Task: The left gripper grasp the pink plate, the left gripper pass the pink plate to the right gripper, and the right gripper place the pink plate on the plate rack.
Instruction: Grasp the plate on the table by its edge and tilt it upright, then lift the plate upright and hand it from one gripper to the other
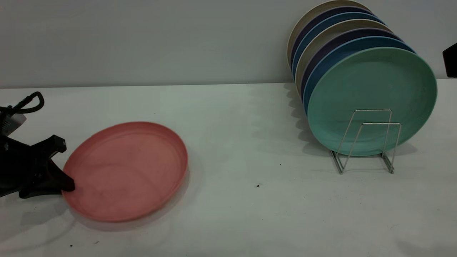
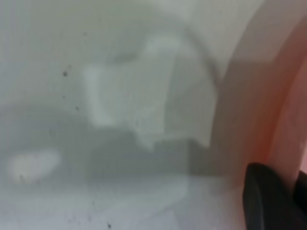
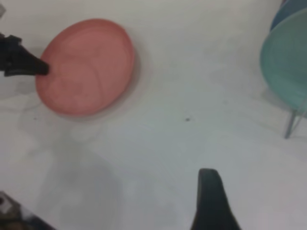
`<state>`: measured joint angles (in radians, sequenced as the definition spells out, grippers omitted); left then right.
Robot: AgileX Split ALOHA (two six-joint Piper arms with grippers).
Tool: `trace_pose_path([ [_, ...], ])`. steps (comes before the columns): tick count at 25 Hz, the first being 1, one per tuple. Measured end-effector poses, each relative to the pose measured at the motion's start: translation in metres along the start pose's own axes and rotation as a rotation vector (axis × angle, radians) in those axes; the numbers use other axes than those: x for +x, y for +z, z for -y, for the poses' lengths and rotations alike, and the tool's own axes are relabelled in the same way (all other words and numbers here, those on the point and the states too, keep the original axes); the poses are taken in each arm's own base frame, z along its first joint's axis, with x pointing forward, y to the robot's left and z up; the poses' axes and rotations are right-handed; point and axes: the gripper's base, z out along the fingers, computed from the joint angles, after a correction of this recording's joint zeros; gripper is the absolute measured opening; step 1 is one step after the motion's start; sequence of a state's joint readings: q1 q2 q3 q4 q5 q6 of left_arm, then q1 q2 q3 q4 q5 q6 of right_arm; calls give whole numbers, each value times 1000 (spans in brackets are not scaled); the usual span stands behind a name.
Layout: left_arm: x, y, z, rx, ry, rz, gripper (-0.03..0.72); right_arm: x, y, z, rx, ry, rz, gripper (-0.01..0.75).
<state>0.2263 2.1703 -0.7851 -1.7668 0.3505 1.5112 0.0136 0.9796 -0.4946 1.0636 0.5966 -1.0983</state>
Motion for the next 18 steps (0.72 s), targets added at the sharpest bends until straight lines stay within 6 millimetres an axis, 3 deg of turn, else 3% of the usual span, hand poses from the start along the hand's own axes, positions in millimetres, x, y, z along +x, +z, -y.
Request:
trace_pose_path([
  [11, -29, -3, 26, 155, 110, 74, 12, 4, 29, 7, -102, 129, -55, 496],
  [18, -28, -5, 71, 213, 275, 86, 12, 3, 56, 19, -135, 175, -22, 496],
])
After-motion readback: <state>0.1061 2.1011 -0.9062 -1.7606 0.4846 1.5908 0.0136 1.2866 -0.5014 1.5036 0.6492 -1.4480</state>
